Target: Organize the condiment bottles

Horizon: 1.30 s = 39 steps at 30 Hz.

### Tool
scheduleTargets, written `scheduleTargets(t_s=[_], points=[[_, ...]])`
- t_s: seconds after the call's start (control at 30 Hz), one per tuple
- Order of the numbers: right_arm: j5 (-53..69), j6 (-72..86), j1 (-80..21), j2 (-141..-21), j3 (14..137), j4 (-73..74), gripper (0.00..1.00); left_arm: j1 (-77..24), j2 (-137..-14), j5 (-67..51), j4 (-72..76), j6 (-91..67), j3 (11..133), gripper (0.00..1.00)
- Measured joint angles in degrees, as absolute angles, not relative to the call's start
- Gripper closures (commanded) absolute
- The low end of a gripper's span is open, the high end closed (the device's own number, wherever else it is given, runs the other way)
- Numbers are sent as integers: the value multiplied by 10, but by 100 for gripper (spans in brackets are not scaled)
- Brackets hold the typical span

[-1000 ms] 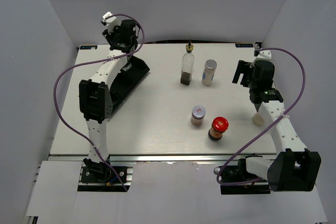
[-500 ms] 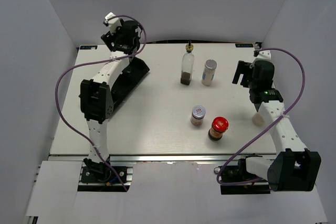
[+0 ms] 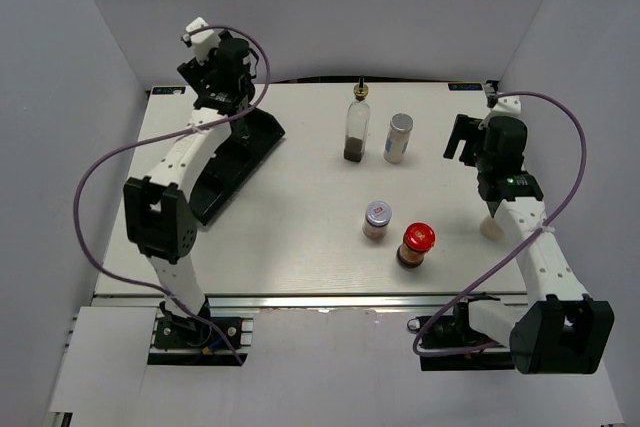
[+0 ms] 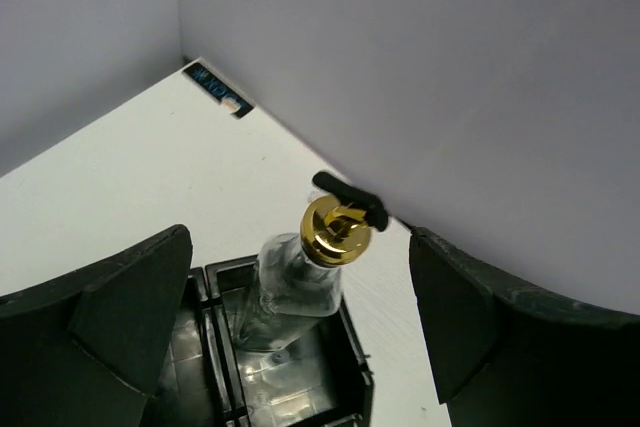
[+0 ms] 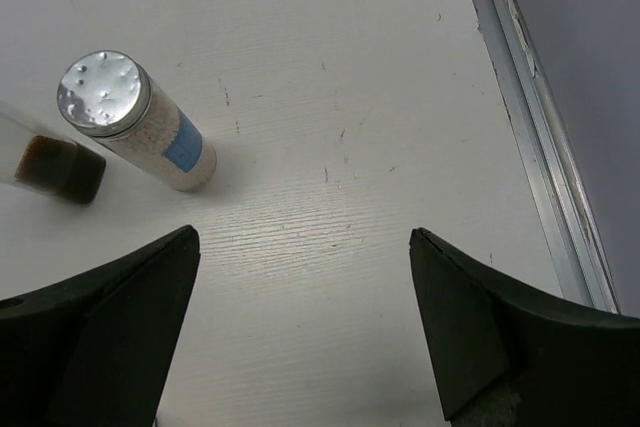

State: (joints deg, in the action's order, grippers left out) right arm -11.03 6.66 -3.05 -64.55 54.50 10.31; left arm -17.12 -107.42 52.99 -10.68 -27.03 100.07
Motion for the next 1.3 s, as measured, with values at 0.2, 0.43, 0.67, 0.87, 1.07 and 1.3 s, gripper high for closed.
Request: scheduleTargets(t_s=[0.2, 0.43, 0.67, 0.87, 1.07, 1.3], points=[[-99, 67, -30, -615, 545, 101, 11, -171, -948, 452, -97, -240, 967, 2], [-81, 67, -30, -600, 545, 100, 11, -194, -869, 176, -81, -127, 945, 2], [-73, 67, -30, -600, 545, 101, 11, -269, -963, -65, -88, 1, 945, 2], [-72, 67, -30, -601, 545, 101, 11, -321, -1054, -131, -80, 52, 944, 2], [-69, 67, -30, -601, 545, 101, 11, -357, -1085, -111, -33, 57, 961, 2], [-60, 69, -30, -600, 545, 101, 11, -374, -1168, -7, -14, 50, 1067, 2]])
